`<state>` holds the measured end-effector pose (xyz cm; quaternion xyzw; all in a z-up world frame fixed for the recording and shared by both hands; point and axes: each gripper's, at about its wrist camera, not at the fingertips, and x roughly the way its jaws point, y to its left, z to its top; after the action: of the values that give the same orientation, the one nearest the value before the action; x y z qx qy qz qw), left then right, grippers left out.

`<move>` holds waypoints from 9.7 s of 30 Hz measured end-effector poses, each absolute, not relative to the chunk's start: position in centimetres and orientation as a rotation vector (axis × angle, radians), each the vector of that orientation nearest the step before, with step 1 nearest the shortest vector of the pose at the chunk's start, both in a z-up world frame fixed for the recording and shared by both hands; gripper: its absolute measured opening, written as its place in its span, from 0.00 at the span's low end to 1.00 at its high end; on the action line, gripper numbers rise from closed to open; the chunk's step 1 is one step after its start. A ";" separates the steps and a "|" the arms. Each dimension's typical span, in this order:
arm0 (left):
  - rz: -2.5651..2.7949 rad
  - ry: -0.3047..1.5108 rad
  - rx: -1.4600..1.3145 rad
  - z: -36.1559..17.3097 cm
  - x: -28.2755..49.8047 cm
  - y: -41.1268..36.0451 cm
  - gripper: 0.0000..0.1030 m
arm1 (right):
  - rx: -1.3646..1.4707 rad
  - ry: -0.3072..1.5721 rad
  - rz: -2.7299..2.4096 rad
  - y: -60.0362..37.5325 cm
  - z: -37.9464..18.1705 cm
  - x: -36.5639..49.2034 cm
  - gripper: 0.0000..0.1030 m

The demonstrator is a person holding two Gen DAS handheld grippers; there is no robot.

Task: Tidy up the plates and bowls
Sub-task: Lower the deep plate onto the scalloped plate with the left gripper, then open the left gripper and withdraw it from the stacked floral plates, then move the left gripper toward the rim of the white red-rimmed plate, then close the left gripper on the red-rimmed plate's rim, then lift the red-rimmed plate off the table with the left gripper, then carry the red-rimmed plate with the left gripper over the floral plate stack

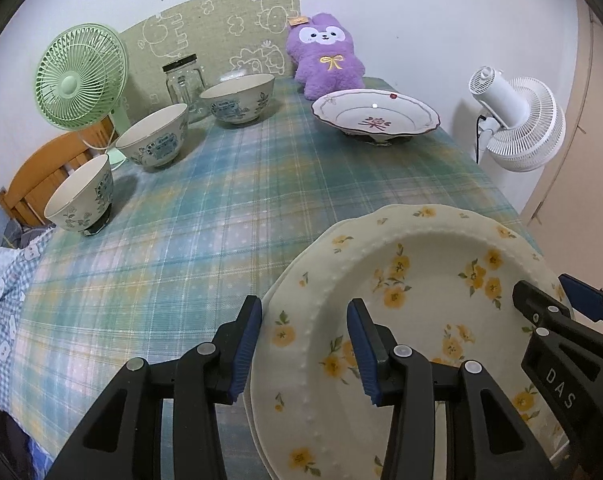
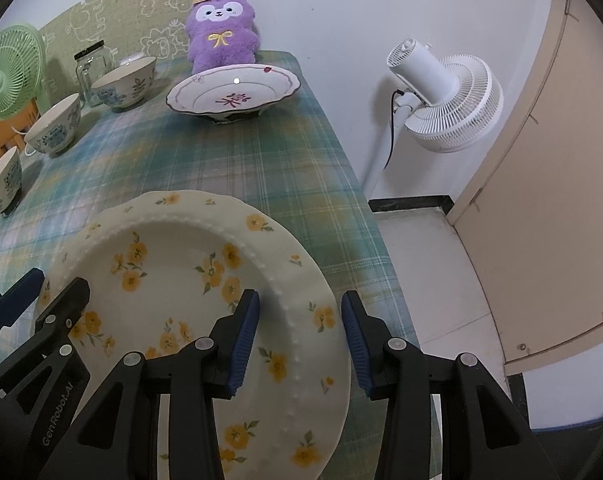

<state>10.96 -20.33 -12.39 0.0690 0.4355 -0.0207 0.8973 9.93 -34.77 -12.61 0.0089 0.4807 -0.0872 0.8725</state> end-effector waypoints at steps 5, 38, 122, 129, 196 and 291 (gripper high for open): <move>-0.060 0.907 0.137 -12.4 10.9 -20.3 0.47 | 0.039 1.017 -0.161 -34.7 -12.7 10.3 0.53; -0.102 0.883 0.029 -3.1 10.2 -17.9 0.73 | 0.101 0.880 -0.049 -32.2 -2.1 9.6 0.74; -0.004 0.846 0.067 -6.0 33.2 -26.1 0.67 | 0.067 0.861 -0.020 -38.2 -4.7 33.7 0.74; 0.005 0.872 0.035 -7.8 34.5 -26.2 0.61 | 0.085 0.881 -0.025 -38.8 -6.8 35.1 0.74; -0.017 1.010 0.137 -13.2 37.4 -24.6 0.36 | 0.025 1.069 -0.044 -37.4 -14.0 38.3 0.38; -0.087 1.007 0.063 -8.8 11.6 -19.6 0.36 | -0.063 1.014 -0.159 -31.8 -6.8 11.3 0.38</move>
<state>11.62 -19.61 -8.84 0.0301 0.4825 -0.0419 0.8744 11.34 -31.81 -6.78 -0.0301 0.4850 -0.0761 0.8707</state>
